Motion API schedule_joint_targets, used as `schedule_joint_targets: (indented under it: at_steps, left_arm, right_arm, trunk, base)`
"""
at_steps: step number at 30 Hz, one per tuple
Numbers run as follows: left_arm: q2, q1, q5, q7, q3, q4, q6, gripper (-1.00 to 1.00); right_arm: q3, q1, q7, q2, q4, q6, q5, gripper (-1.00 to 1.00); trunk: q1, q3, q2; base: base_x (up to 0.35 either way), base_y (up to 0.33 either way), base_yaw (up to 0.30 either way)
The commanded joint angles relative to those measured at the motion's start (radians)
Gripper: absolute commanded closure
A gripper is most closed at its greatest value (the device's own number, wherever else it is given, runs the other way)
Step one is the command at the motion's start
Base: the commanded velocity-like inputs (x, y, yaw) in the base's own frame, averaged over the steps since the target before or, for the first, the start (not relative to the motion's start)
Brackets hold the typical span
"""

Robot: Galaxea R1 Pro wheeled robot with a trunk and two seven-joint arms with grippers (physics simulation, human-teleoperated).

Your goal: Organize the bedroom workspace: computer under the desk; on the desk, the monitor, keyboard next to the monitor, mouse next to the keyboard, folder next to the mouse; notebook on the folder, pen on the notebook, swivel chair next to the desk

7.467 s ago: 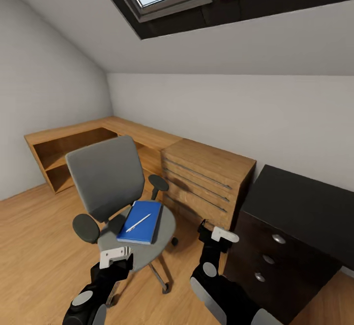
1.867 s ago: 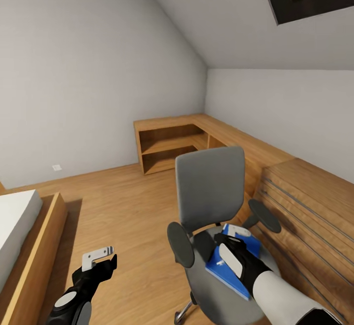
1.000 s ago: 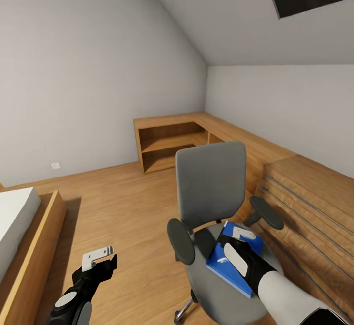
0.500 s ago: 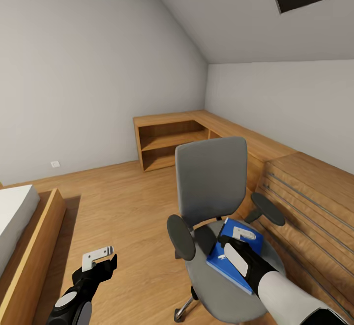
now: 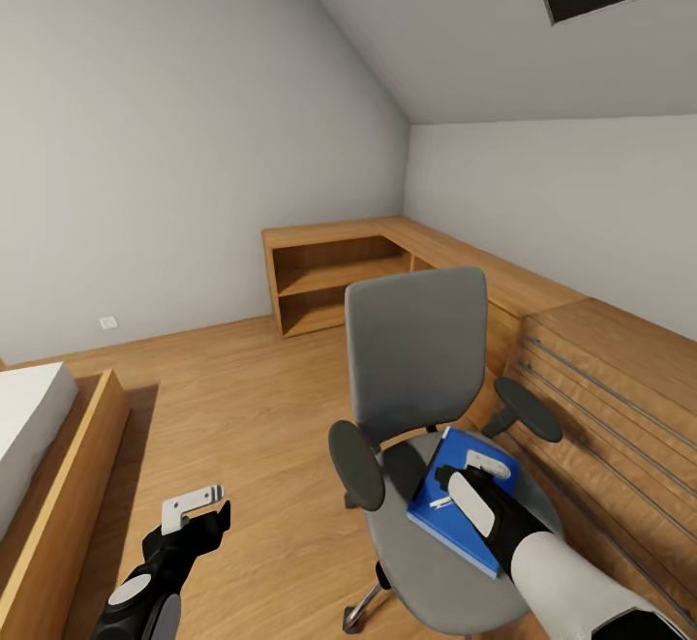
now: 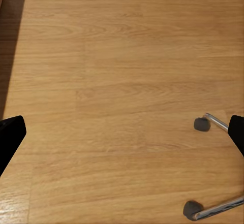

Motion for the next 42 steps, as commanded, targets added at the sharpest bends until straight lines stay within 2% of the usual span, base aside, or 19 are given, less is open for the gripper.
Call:
schedule_joint_targets:
  at_steps: [1,17,24,34,39,42]
  left_arm:
    - [-0.001,0.0,0.011,0.007,0.0,-0.001,0.004,-1.0]
    - [-0.001,0.0,0.011,0.007,0.0,-0.001,0.004,-1.0]
    - [-0.001,0.0,0.011,0.007,0.0,-0.001,0.003,-1.0]
    - [-0.001,-0.001,0.011,0.007,0.0,-0.001,0.003,-1.0]
    - [-0.001,0.0,0.011,0.007,0.0,-0.001,0.004,-1.0]
    - [-0.001,0.0,0.011,0.007,0.0,-0.001,0.004,-1.0]
  right_arm:
    - [0.002,-0.001,-0.007,-0.001,-0.002,0.011,-0.005,-1.0]
    - [-0.003,-0.001,-0.007,0.0,-0.002,0.017,-0.005,-1.0]
    - [-0.004,-0.001,-0.007,-0.001,-0.002,0.017,-0.005,-1.0]
    - [-0.004,-0.001,-0.007,-0.001,-0.002,0.017,-0.005,-1.0]
    - [-0.004,-0.001,-0.007,-0.001,-0.002,0.017,-0.005,-1.0]
    - [-0.004,-0.001,-0.007,-0.001,-0.002,0.017,-0.005,-1.0]
  trunk:
    - [0.0,-0.001,0.0]
    - [0.0,-0.001,0.0]
    - [0.027,-0.023,-0.049]
    - [0.027,-0.023,-0.049]
    - [0.046,-0.038,-0.084]
    - [0.046,-0.038,-0.084]
  base:
    - [0.0,0.0,0.0]
    - [0.0,0.0,0.0]
    - [0.0,0.0,0.0]
    - [0.0,0.0,0.0]
    - [0.0,0.0,0.0]
    - [0.0,0.0,0.0]
